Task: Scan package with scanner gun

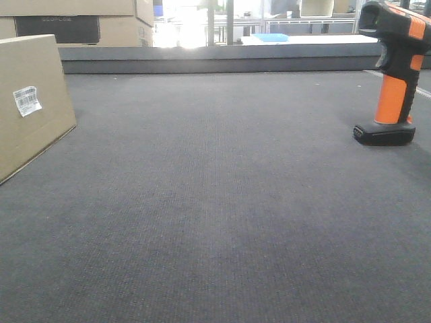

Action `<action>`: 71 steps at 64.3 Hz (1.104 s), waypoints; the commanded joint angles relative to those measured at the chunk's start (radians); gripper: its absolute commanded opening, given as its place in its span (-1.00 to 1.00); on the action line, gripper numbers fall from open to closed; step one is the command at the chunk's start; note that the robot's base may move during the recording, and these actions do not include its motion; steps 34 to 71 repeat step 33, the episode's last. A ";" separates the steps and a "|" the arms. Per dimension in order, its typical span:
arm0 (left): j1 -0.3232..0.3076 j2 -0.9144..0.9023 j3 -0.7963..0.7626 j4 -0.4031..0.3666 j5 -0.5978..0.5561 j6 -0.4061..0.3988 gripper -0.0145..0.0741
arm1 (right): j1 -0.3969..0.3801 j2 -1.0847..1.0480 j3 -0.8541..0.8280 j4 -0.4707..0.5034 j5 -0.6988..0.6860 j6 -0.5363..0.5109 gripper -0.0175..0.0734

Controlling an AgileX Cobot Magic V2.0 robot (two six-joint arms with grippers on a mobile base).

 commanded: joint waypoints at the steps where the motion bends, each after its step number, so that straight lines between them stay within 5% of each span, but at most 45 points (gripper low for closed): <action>1: 0.006 -0.005 -0.001 -0.008 -0.027 -0.001 -0.92 | -0.004 -0.004 0.000 0.000 -0.020 -0.007 -0.97; 71: 0.006 -0.005 -0.001 -0.008 -0.027 -0.001 -0.92 | -0.004 -0.004 0.000 0.000 -0.020 -0.007 -0.97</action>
